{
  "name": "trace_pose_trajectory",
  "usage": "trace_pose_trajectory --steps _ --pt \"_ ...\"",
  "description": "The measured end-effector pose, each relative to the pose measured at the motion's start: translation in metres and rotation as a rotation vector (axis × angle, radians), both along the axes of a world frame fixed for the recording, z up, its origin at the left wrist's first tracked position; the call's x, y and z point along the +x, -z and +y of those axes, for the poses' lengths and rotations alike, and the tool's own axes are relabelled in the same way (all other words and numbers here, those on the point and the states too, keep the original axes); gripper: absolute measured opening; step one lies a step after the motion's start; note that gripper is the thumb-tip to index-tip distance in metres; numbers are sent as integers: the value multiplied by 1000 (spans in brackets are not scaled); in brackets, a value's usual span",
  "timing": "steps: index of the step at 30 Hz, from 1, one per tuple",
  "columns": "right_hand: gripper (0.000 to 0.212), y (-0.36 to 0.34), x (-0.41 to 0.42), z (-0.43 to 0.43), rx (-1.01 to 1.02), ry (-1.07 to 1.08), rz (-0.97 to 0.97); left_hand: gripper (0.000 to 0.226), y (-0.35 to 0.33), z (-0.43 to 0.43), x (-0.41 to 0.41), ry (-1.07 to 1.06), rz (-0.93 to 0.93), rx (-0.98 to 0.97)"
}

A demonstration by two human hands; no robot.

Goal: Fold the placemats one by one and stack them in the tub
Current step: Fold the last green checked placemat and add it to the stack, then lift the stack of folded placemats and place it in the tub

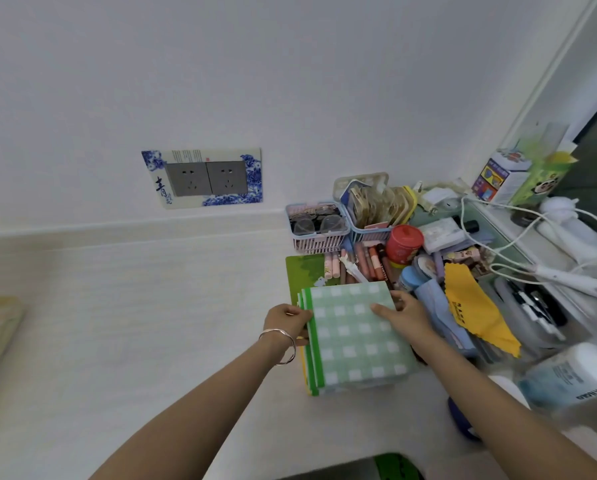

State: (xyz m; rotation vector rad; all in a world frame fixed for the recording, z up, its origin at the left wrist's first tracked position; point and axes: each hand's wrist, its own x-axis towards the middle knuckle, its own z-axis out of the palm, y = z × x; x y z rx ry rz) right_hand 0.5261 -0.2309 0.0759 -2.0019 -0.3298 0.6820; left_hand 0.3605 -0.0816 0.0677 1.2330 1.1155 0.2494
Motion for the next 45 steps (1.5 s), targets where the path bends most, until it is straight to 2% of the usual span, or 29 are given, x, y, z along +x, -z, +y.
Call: trace_pose_trajectory --steps 3,5,7,10,14,16,20,22,25,28,32,36,39,45 --pt "39 6 1 0 -18 -36 -20 31 4 1 4 106 192 179" --pt "37 6 1 2 -19 -64 -52 56 4 0 9 149 283 187" --pt "33 3 -3 5 -2 -98 -26 65 1 -7 15 186 245 93" --pt "36 6 -7 8 -20 -132 48 58 -2 -20 21 114 92 -72" --pt "37 12 -5 6 -21 -160 87 58 -2 -22 23 32 60 -140" --pt "44 13 -1 3 -23 -166 159 65 -5 -21 20 16 35 -173" --pt "84 20 13 -12 -21 -159 379 91 -3 -17 7 118 156 -137" --pt "78 18 15 -18 -21 -196 502 98 1 -16 -2 136 222 -166" --pt "44 19 15 -26 4 -227 641 92 6 -16 -11 132 222 -279" --pt "53 24 19 -27 21 -200 693 87 5 -15 -12 91 209 -316" --pt "59 23 18 -20 16 -158 695 60 11 -15 -7 94 183 -336" --pt "61 23 13 -15 13 -139 691 56 13 -18 -4 70 155 -364" --pt "53 24 7 -13 23 -131 691 47 6 -21 -4 56 107 -419" --pt "41 25 -7 -10 30 -141 743 54 8 -16 -14 37 89 -482"
